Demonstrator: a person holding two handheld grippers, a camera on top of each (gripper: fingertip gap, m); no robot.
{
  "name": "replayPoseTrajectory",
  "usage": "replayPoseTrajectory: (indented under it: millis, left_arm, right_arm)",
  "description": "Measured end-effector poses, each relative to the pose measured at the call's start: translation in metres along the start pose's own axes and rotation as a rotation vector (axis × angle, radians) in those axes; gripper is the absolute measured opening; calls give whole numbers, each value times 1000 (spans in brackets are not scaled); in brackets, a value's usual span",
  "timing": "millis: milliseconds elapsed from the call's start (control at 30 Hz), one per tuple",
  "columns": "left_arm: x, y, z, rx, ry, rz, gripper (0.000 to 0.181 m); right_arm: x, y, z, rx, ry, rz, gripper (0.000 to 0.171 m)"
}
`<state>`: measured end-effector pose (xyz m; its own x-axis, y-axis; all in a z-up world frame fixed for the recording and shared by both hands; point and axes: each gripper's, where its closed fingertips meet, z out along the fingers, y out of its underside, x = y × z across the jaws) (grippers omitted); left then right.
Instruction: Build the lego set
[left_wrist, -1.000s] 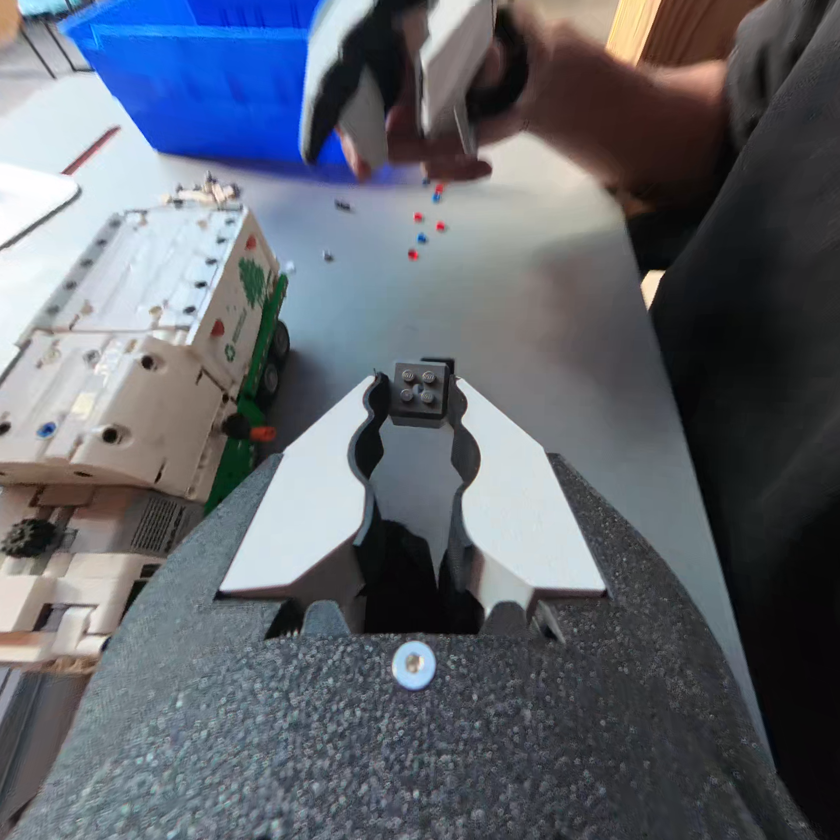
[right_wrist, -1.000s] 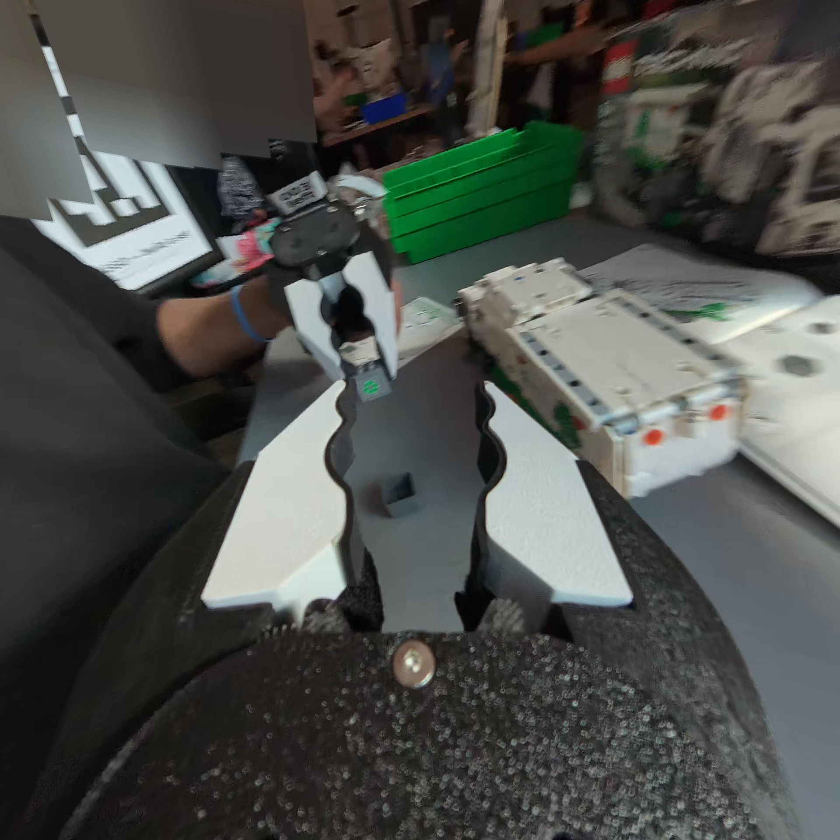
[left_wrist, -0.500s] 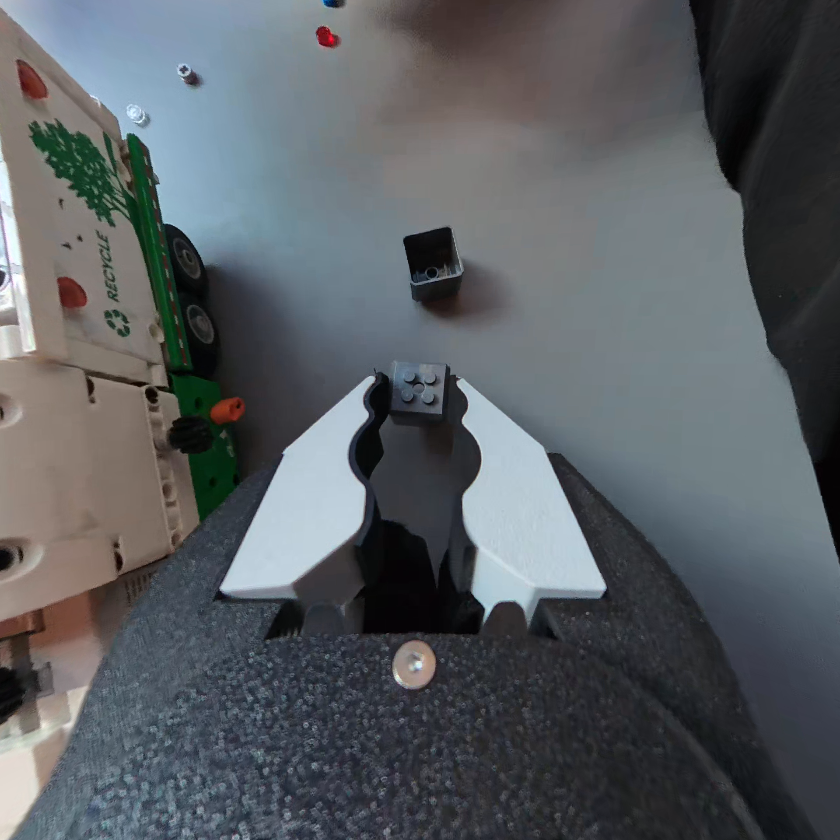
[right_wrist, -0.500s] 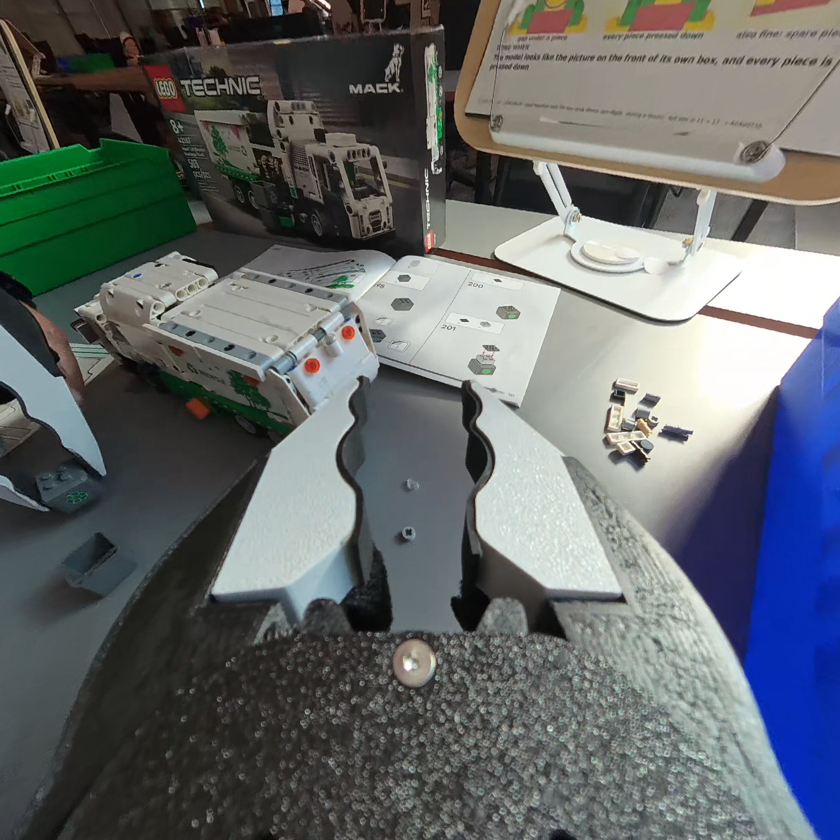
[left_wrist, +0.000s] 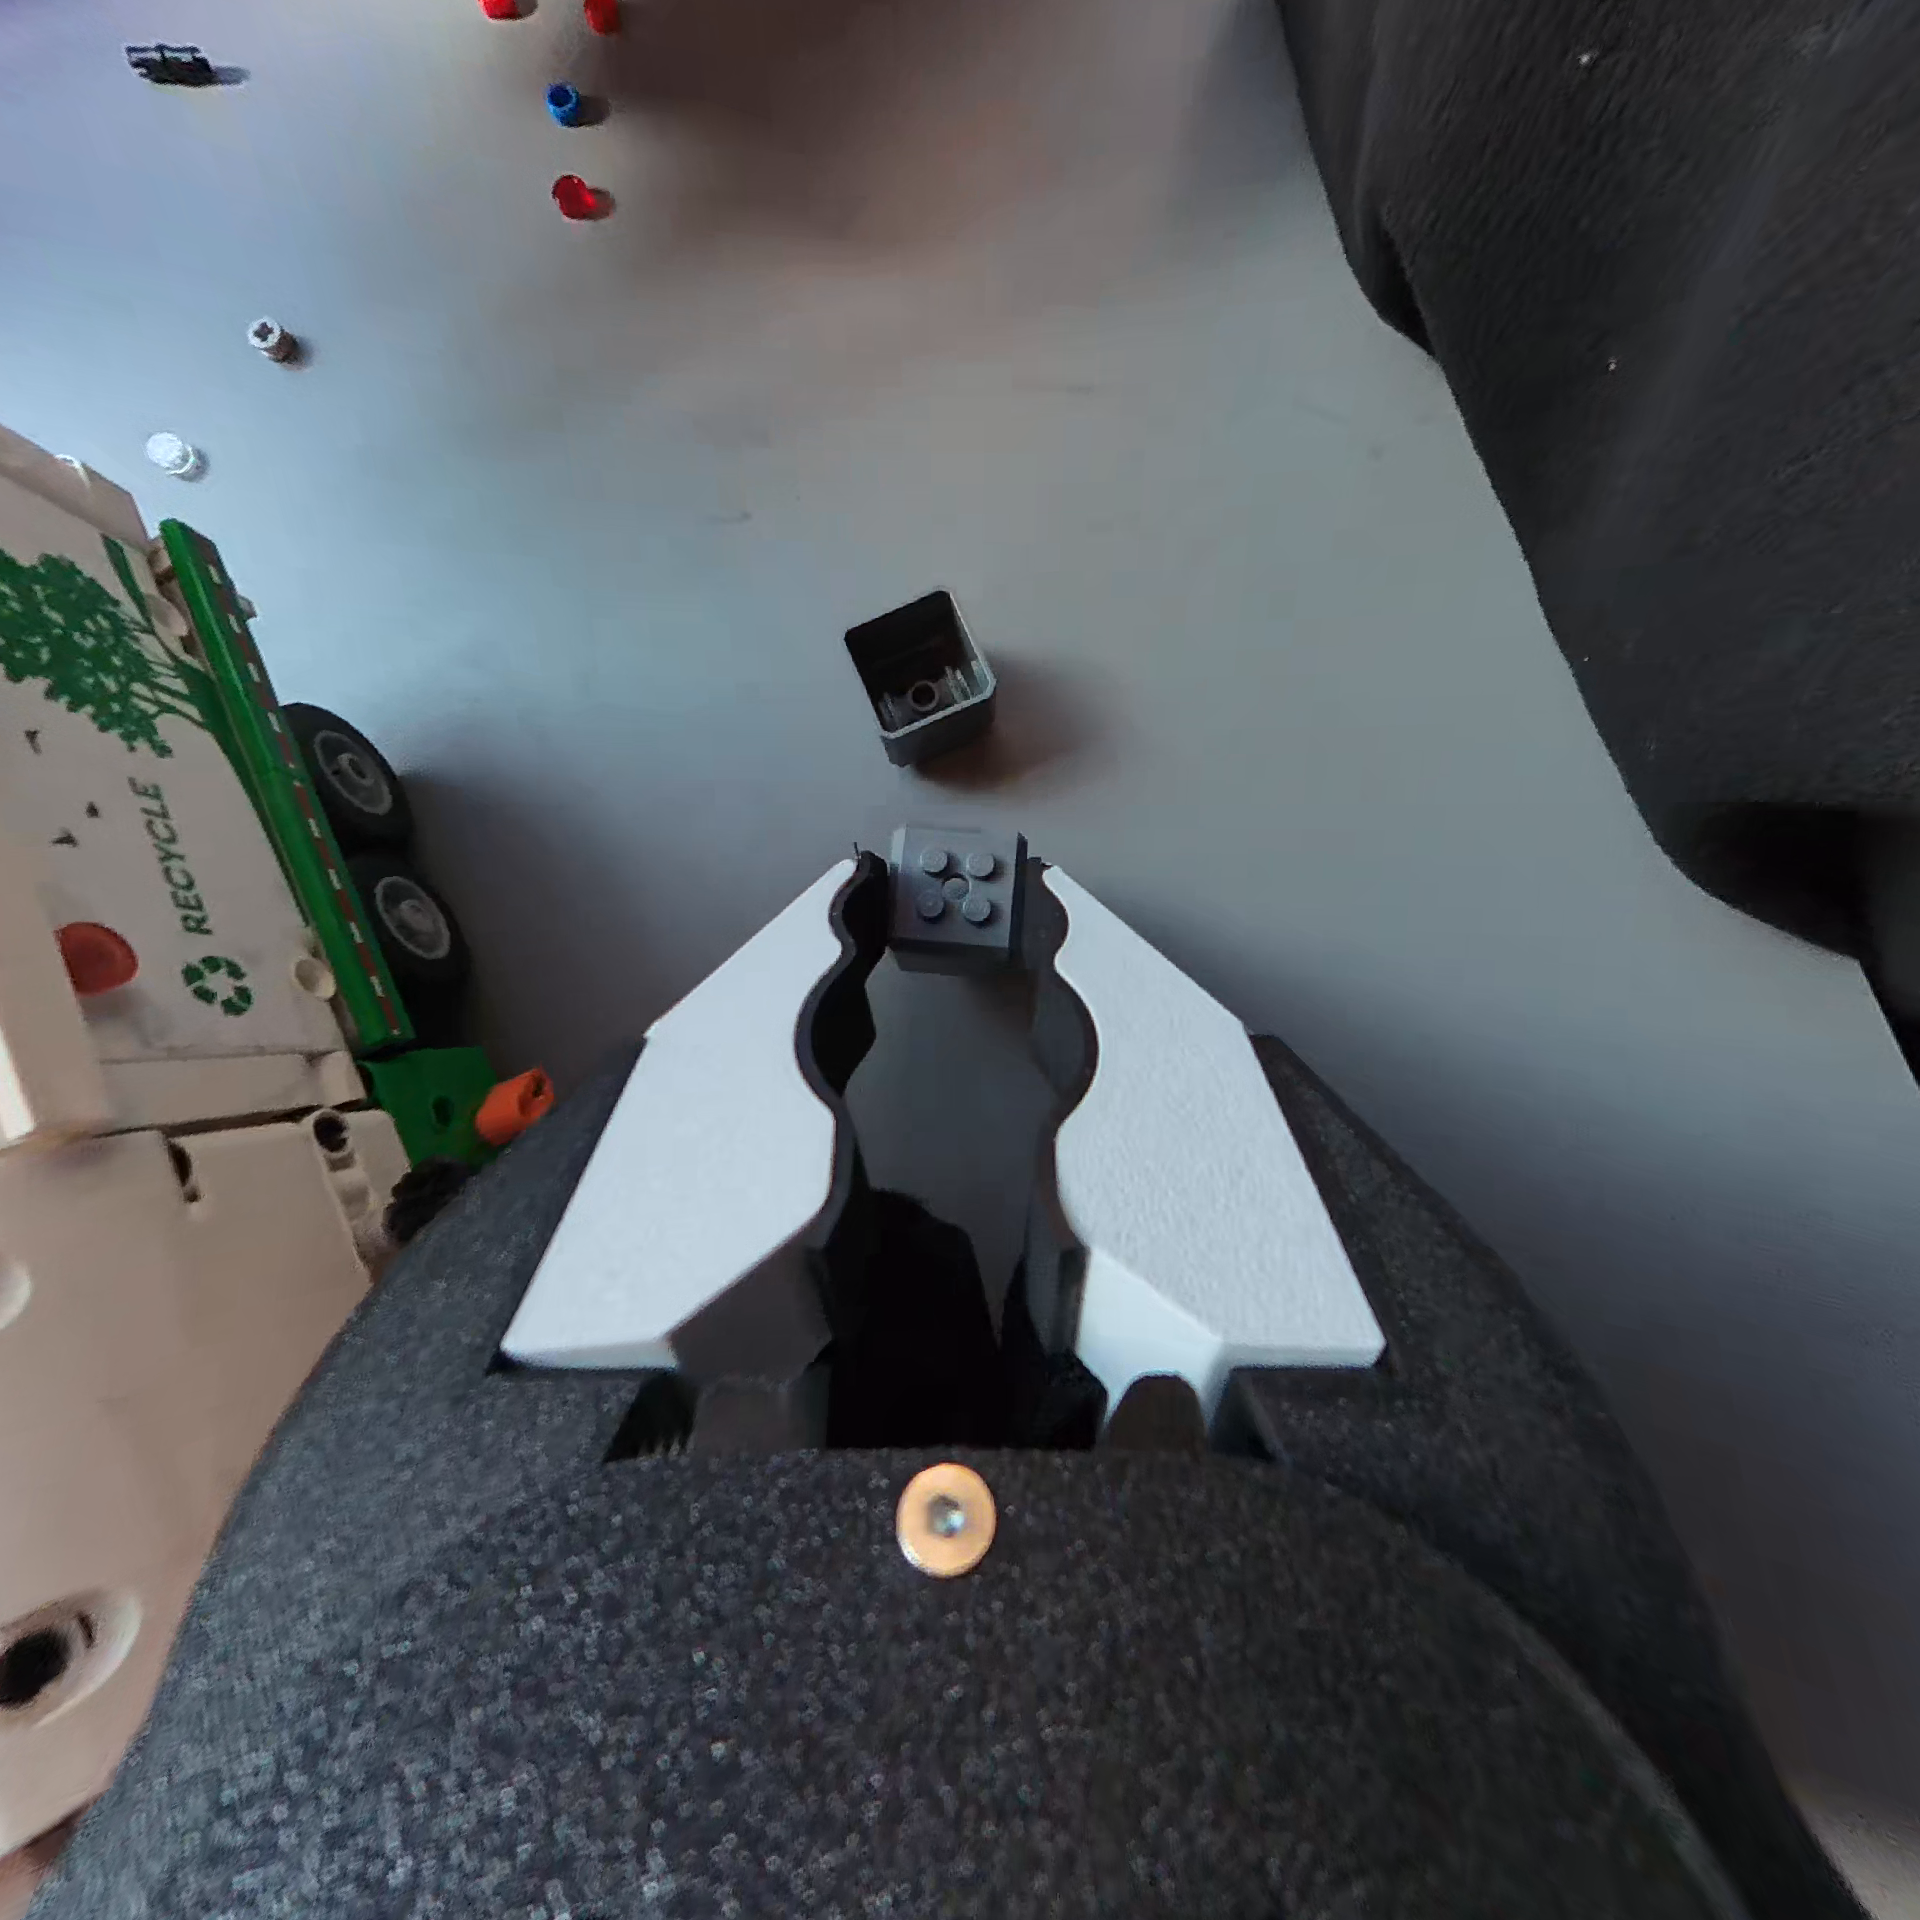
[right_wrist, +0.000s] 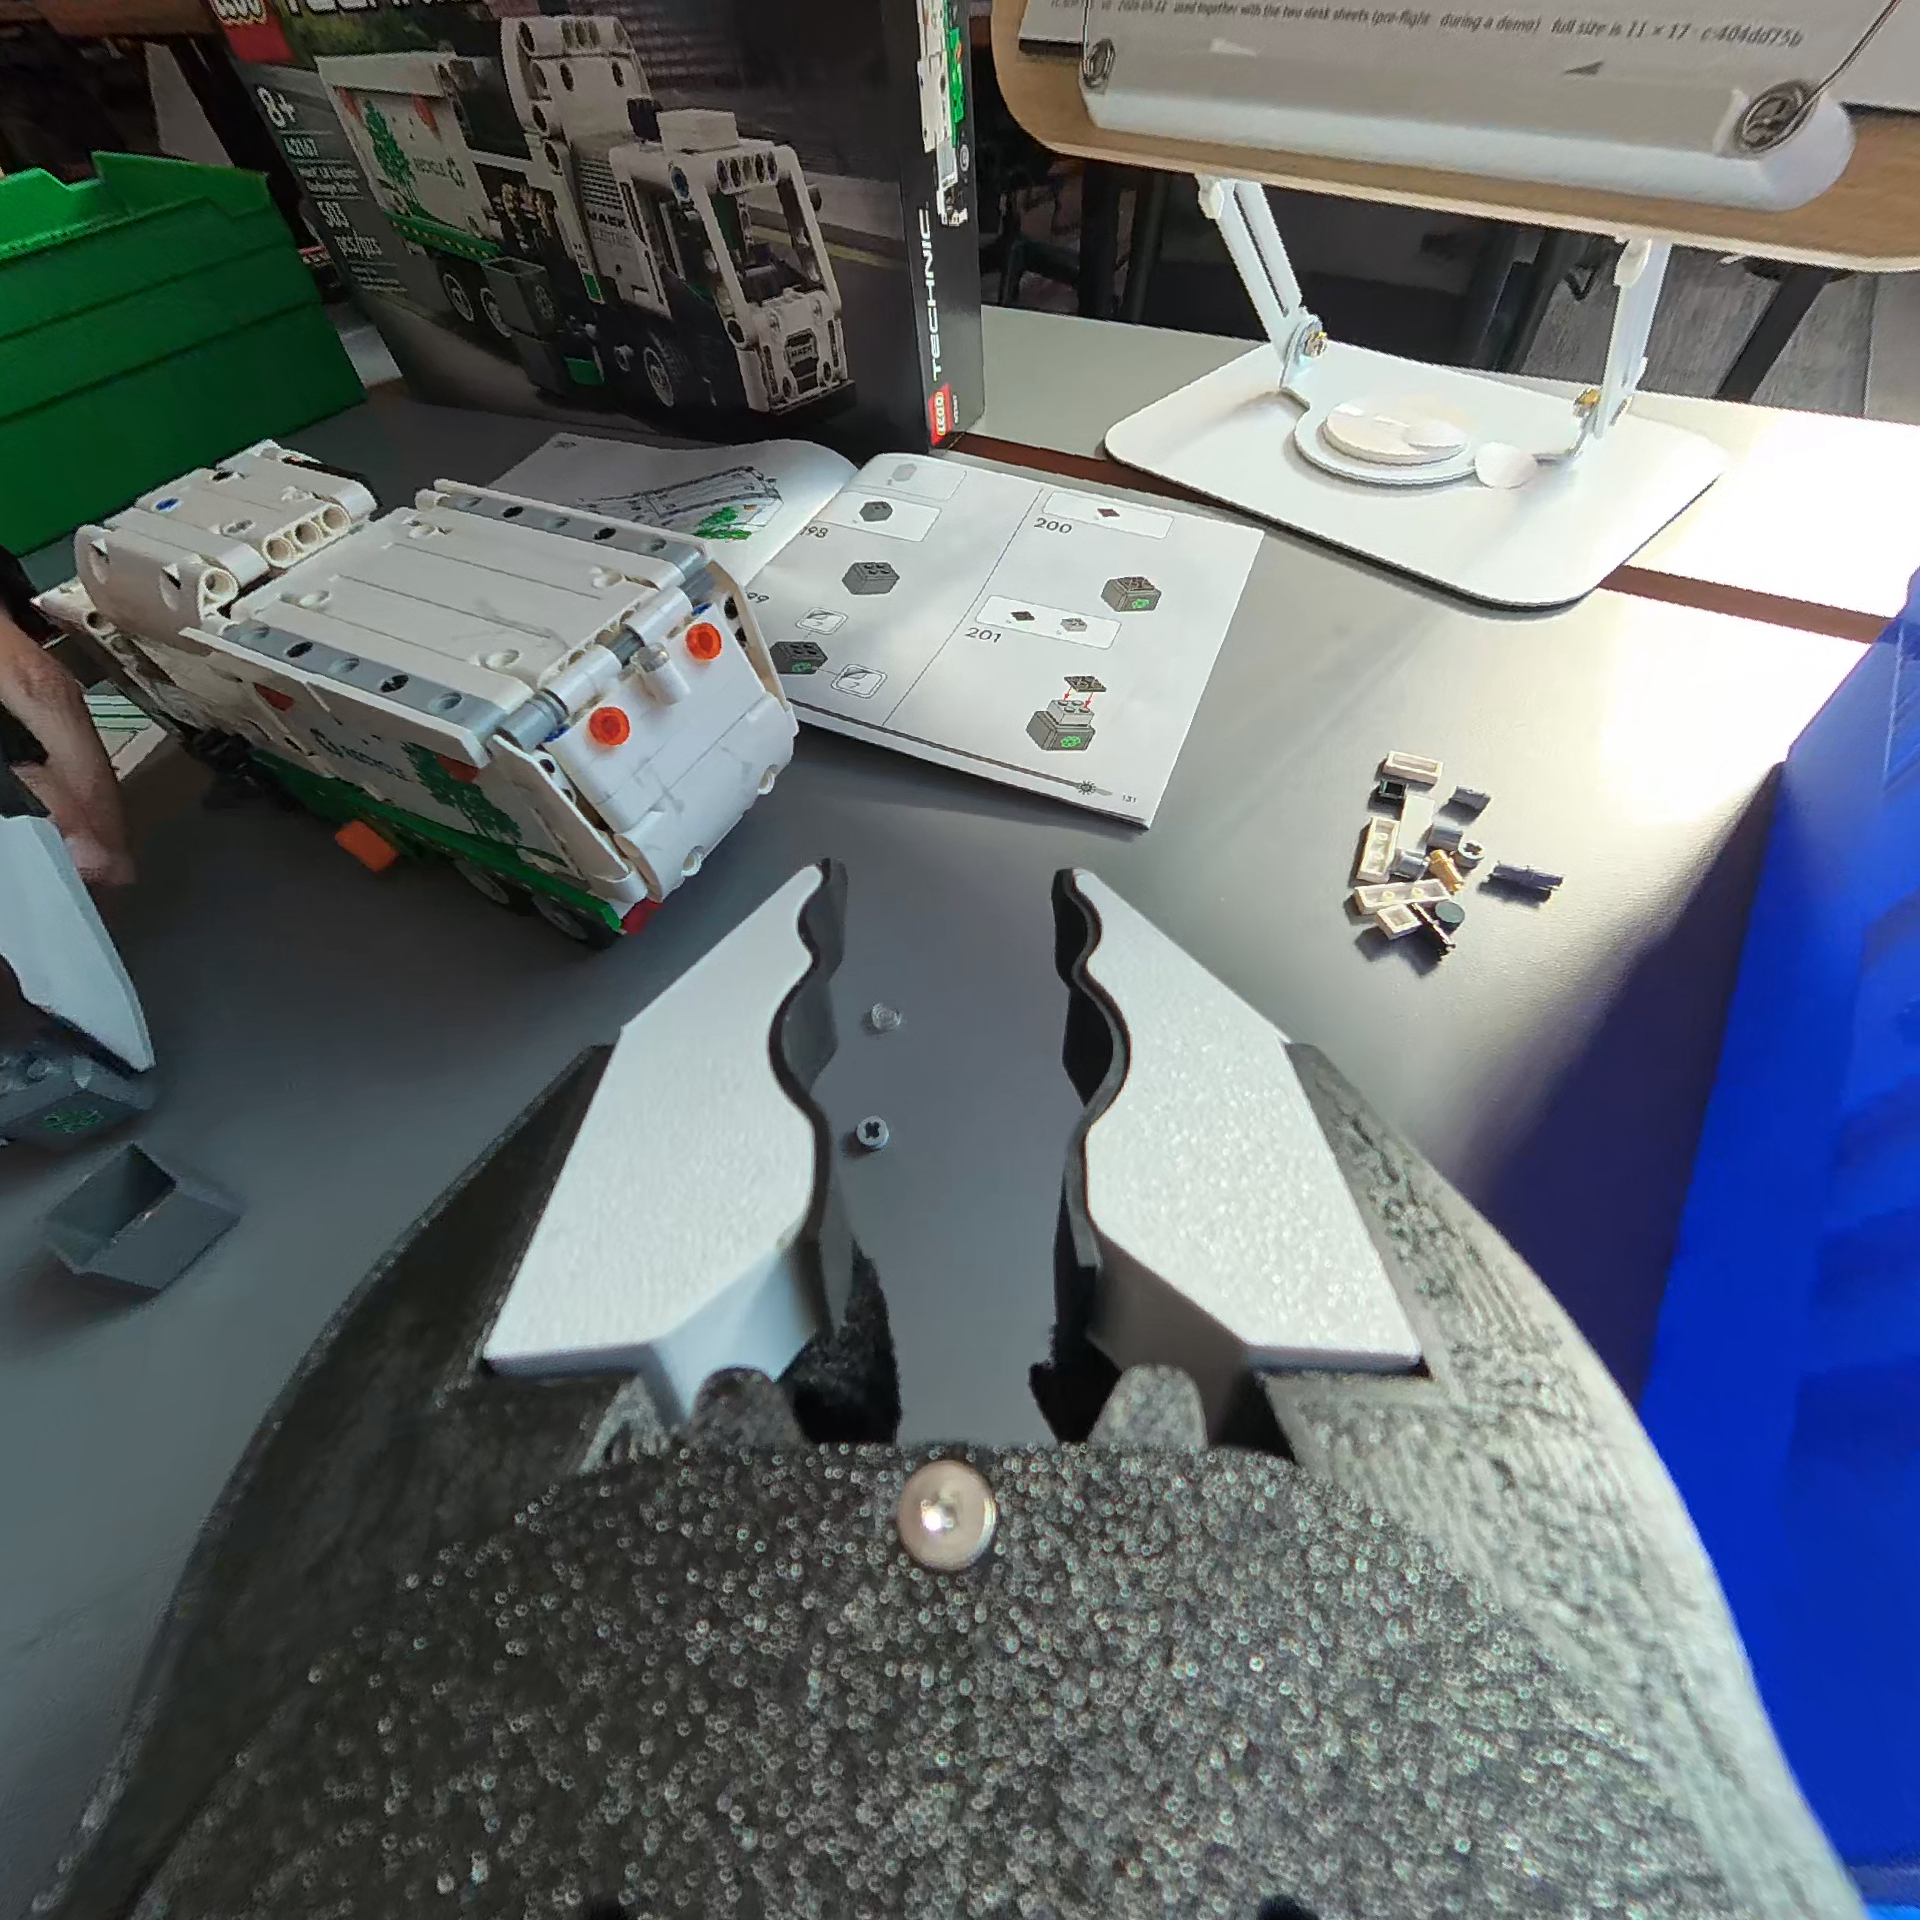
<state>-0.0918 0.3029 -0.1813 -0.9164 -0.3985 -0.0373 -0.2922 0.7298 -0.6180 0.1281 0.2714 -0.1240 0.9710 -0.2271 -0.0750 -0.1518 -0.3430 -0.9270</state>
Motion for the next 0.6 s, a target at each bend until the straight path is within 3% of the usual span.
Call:
replayPoseTrajectory:
  millis: [600]
  left_arm:
    - [8,7,10,-58,63,-18,25]
  right_arm:
    - [-6,2,-2,-1,-49,47,38]
